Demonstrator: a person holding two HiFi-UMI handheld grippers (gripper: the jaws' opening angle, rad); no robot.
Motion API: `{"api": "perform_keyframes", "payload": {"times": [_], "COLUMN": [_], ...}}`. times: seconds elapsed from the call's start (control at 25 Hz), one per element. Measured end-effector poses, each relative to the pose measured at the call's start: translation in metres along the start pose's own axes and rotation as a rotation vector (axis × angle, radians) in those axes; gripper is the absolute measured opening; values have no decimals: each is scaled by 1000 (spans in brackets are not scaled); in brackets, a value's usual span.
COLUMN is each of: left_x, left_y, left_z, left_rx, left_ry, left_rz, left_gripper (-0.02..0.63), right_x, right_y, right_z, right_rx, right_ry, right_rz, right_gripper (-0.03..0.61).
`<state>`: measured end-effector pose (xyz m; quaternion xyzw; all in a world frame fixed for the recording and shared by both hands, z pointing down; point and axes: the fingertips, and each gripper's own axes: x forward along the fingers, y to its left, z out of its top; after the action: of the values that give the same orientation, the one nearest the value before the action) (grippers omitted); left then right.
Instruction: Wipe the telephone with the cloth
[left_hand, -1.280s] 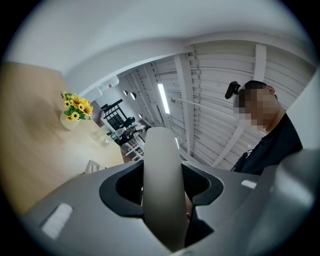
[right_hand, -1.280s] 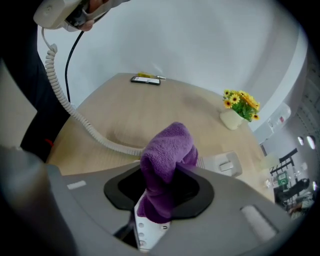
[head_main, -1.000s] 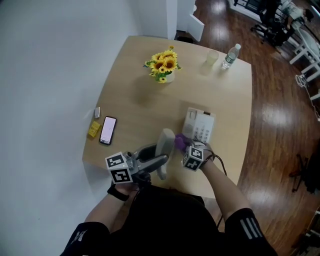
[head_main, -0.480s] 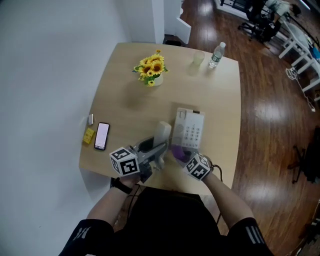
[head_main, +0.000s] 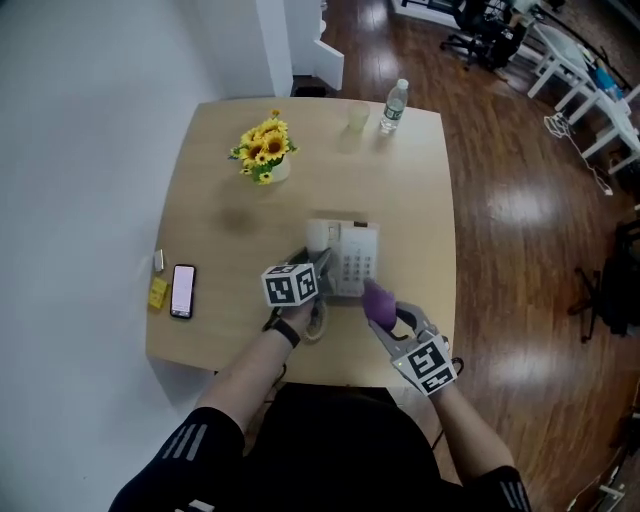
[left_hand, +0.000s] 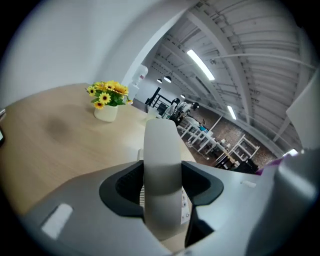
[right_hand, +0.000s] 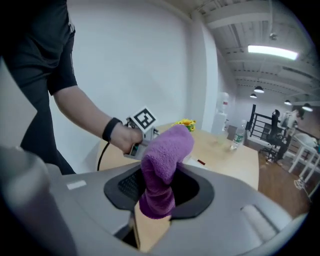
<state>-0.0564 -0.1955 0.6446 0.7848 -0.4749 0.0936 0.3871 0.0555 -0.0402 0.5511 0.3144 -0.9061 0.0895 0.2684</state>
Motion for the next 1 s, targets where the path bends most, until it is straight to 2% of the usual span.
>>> {"api": "perform_keyframes", "payload": {"times": [0.16, 0.24, 0.56, 0.68, 0.76, 1.0], "left_x": [37, 50, 74, 73, 71, 73], "left_y": [7, 11, 10, 16, 18, 17], "left_z": [-21, -28, -32, -35, -38, -45], "left_rx": [91, 103, 166, 140, 131, 182], "left_ry": [100, 130, 163, 170, 176, 216], "left_rz": [98, 135, 225, 264, 265, 244], "left_gripper": [216, 218, 220, 224, 227, 240], "right_x": [-27, -35, -55, -58, -57, -57], "right_y": [-5, -6, -12, -12, -11, -5], "right_z": [-2, -9, -28, -27, -27, -30], "right_rx": [39, 55, 117, 120, 118, 120], "right_ry": [-25, -21, -9, -14, -26, -29], "right_rz": [-47, -59, -96, -94, -90, -74], "right_gripper": [137, 137, 138, 137, 137, 138]}}
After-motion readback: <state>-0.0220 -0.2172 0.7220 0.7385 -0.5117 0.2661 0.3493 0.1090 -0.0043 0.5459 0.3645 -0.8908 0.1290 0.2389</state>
